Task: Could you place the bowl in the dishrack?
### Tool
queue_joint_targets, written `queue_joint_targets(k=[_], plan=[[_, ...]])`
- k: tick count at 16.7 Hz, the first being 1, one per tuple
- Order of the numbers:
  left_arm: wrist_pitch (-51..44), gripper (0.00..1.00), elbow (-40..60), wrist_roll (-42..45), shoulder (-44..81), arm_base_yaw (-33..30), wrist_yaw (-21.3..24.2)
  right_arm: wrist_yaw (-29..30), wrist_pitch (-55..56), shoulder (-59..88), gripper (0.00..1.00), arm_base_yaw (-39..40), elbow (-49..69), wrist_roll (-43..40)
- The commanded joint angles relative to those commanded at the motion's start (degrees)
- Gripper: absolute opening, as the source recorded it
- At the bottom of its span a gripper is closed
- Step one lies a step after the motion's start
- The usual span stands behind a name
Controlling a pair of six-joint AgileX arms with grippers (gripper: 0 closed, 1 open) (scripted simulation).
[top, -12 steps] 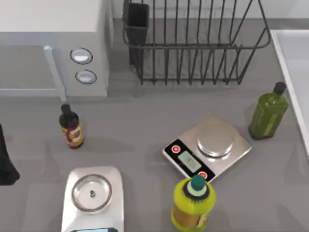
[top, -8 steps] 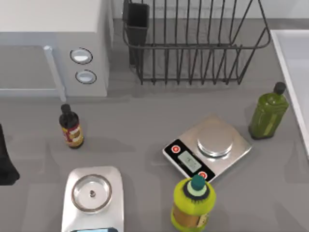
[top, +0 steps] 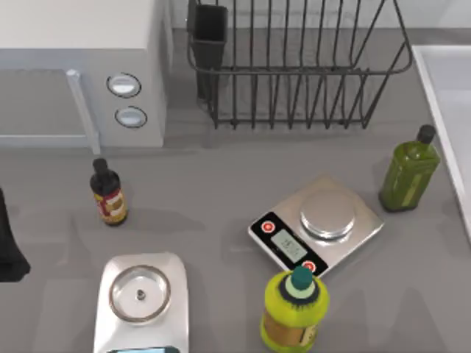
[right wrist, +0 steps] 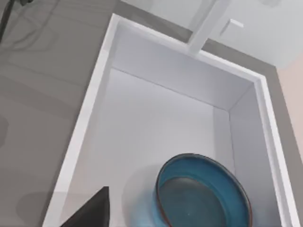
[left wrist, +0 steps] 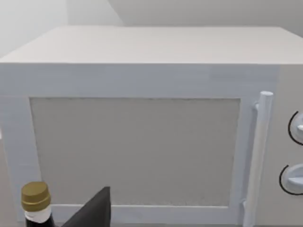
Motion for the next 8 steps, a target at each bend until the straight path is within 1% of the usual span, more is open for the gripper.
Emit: queue_joint_targets(k=[8], plan=[[0.0, 1.0, 0.0, 0.0, 0.0, 0.0, 0.0, 0.1, -23.2, 49.8, 1.0, -7.3, 36.3, -33.1]])
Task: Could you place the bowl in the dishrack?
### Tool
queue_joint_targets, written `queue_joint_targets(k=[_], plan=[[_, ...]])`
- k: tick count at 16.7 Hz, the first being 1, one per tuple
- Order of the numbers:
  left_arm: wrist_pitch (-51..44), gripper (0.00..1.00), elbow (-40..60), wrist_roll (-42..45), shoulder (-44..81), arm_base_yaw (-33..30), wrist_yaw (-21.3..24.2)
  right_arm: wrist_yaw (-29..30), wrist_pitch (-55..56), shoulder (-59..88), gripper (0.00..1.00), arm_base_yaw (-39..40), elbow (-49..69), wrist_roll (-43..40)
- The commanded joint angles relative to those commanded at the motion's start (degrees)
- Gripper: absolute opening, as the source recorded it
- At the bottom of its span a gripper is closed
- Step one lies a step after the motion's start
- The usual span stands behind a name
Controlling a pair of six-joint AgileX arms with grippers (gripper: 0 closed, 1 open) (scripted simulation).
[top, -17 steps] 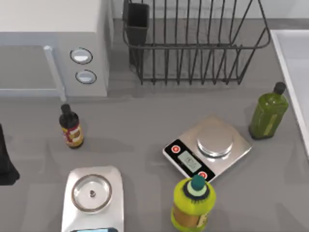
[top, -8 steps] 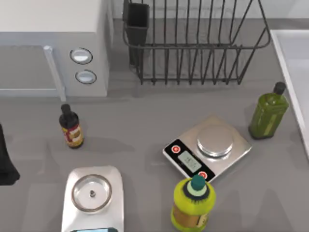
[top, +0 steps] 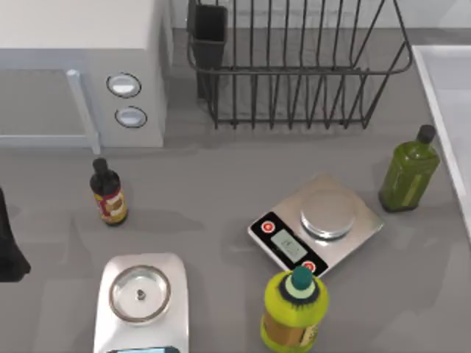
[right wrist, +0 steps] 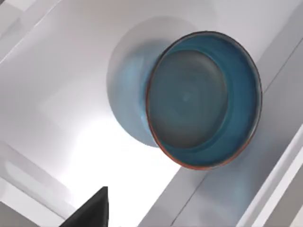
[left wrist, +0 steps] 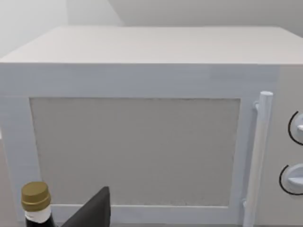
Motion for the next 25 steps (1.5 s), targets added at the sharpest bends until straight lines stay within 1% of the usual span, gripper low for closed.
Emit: queue_joint_targets(k=[5, 8, 10, 18, 20, 25], plan=[[0.0, 1.0, 0.0, 0.0, 0.0, 0.0, 0.0, 0.0, -11.9, 26.5, 1.0, -3.8, 18.7, -17.0], [0.0, 1.0, 0.0, 0.0, 0.0, 0.0, 0.0, 0.0, -16.7, 36.5, 1.0, -5.3, 26.0, -23.7], [0.0, 1.0, 0.0, 0.0, 0.0, 0.0, 0.0, 0.0, -18.5, 40.1, 1.0, -5.8, 28.8, -26.3], [0.0, 1.0, 0.0, 0.0, 0.0, 0.0, 0.0, 0.0, -18.0, 41.7, 1.0, -5.8, 29.1, -27.0], [0.0, 1.0, 0.0, 0.0, 0.0, 0.0, 0.0, 0.1, -14.8, 43.5, 1.0, -5.9, 27.5, -26.9], [0.0, 1.0, 0.0, 0.0, 0.0, 0.0, 0.0, 0.1, -2.9, 49.6, 1.0, -5.9, 22.3, -27.0]])
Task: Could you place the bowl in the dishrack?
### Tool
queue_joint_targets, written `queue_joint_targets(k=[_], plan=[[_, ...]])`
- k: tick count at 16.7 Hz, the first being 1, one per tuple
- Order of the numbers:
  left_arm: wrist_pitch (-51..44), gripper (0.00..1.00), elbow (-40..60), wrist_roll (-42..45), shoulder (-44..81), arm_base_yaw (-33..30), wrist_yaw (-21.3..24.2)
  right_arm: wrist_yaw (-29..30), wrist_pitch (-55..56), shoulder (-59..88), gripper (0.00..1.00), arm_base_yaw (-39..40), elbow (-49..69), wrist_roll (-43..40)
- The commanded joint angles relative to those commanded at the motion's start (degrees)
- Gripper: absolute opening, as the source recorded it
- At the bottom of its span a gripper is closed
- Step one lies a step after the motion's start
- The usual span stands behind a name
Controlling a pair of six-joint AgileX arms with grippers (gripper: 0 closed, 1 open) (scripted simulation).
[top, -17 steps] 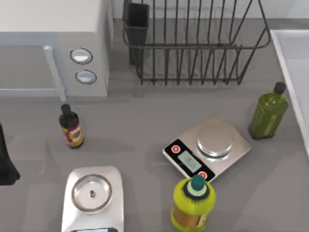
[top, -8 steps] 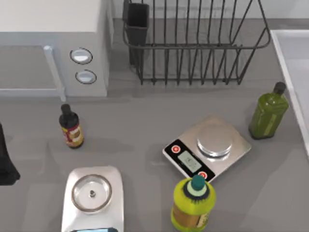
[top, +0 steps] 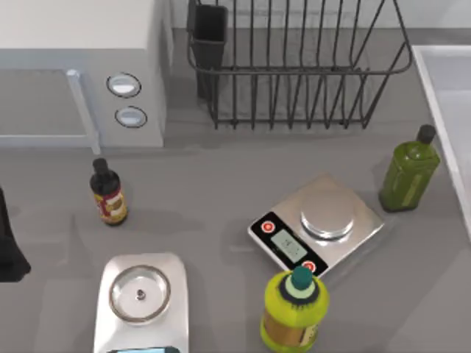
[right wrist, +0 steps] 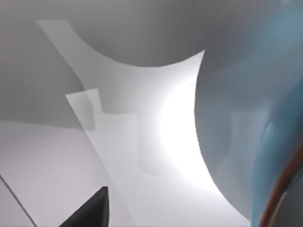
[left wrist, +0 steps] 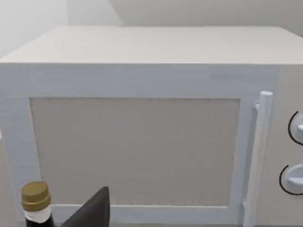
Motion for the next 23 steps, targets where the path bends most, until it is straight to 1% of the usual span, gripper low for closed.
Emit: queue_joint_targets(k=[2, 6, 19, 20, 23], plan=[[0.0, 1.0, 0.0, 0.0, 0.0, 0.0, 0.0, 0.0, 2.0, 1.3, 1.0, 0.0, -1.0, 0.0], [0.0, 1.0, 0.0, 0.0, 0.0, 0.0, 0.0, 0.0, 2.1, 1.4, 1.0, 0.0, -1.1, 0.0], [0.0, 1.0, 0.0, 0.0, 0.0, 0.0, 0.0, 0.0, 2.1, 1.4, 0.02, 0.0, -1.1, 0.0], [0.0, 1.0, 0.0, 0.0, 0.0, 0.0, 0.0, 0.0, 2.1, 1.4, 0.0, 0.0, -1.1, 0.0], [0.0, 1.0, 0.0, 0.0, 0.0, 0.0, 0.0, 0.0, 2.1, 1.4, 0.0, 0.0, -1.1, 0.0]])
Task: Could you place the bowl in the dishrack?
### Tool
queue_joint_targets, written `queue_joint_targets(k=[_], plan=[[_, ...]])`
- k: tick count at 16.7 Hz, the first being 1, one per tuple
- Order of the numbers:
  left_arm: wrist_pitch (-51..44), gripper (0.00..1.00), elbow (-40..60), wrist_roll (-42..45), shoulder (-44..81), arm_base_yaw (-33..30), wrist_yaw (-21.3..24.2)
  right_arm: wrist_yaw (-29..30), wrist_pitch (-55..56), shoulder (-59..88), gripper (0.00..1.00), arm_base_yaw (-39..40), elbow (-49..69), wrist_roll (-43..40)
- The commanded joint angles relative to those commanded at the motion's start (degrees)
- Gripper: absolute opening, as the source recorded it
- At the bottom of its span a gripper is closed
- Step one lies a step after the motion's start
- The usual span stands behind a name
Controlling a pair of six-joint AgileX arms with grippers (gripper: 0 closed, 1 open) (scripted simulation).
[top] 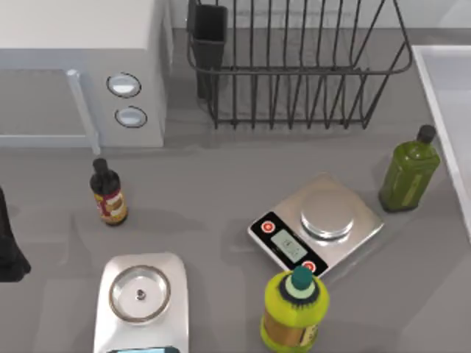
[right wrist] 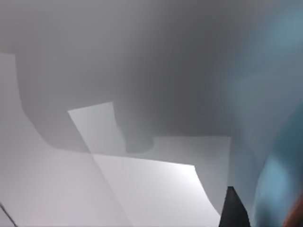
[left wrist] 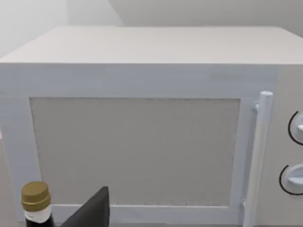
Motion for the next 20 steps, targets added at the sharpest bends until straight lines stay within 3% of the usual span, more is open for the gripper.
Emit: queue_joint_targets(k=[9, 16, 20], plan=[[0.0, 1.0, 0.0, 0.0, 0.0, 0.0, 0.0, 0.0, -4.1, -1.0, 0.0, -0.2, 3.8, -0.2], [0.0, 1.0, 0.0, 0.0, 0.0, 0.0, 0.0, -0.1, -30.2, -7.6, 0.0, -0.2, 20.2, -0.8], [0.0, 1.0, 0.0, 0.0, 0.0, 0.0, 0.0, -0.1, -39.0, -11.7, 0.0, -0.2, 27.2, -0.4]])
